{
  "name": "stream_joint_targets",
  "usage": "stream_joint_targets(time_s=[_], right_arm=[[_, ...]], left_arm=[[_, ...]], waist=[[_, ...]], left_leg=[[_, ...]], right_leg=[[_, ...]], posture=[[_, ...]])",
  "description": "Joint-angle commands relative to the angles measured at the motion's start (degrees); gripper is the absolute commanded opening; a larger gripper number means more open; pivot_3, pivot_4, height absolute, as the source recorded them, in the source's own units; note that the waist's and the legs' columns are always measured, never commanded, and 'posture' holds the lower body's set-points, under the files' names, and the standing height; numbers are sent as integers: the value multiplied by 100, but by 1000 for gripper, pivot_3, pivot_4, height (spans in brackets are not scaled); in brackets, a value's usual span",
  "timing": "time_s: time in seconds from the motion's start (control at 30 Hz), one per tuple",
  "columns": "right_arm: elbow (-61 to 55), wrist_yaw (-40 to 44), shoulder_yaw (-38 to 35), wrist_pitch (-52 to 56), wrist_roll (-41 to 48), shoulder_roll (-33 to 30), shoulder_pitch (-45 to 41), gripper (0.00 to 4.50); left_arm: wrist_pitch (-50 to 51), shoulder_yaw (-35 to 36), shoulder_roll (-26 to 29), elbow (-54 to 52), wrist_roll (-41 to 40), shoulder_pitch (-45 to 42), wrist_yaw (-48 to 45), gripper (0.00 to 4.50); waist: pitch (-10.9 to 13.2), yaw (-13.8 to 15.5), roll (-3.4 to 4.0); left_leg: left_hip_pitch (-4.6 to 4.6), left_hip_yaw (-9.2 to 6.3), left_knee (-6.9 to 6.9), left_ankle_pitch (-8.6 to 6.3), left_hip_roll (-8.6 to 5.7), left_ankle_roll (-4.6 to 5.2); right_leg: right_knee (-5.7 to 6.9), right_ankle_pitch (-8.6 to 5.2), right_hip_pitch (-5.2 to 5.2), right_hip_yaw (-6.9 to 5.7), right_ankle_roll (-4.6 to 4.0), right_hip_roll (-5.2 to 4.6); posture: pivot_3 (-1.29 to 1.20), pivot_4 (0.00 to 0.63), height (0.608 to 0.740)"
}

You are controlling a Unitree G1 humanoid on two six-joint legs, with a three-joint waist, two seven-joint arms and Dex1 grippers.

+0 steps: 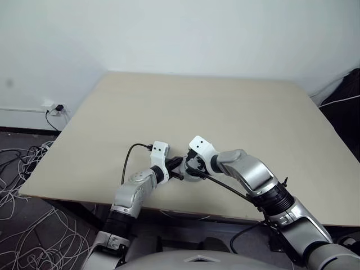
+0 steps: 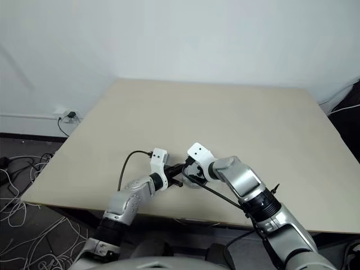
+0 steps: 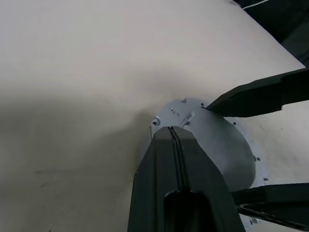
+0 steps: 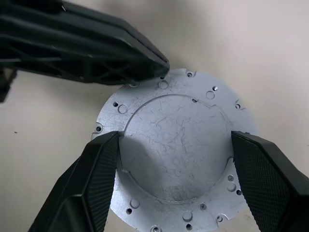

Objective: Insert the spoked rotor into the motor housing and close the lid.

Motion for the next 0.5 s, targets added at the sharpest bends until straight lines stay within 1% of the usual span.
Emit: stream_joint_targets(time_s=[0.03, 0.27, 0.5], right_arm=[[222, -107, 69, 108, -153, -23, 13, 3288], [231, -106, 64, 96, -162, -5, 8, 3288], [218, -118, 26, 104, -143, 34, 25, 3288]], left_arm=[[55, -15, -97, 43, 57, -179, 25, 0], [378, 2, -220, 221, 165, -260, 242, 0], [559, -23, -321, 203, 171, -234, 320, 0]], waist=[[0, -4, 0], [-2, -13, -2], [-12, -8, -10]], left_leg=[[0, 0, 0, -2, 0, -4], [1, -2, 0, -3, 0, -5], [3, -3, 0, -3, -1, -5]], right_leg=[[0, 0, 0, 0, -1, -1], [0, 2, 0, 1, -3, -28], [0, 3, 3, 0, -5, -32]], posture=[[0, 0, 740], [0, 0, 740], [0, 0, 740]])
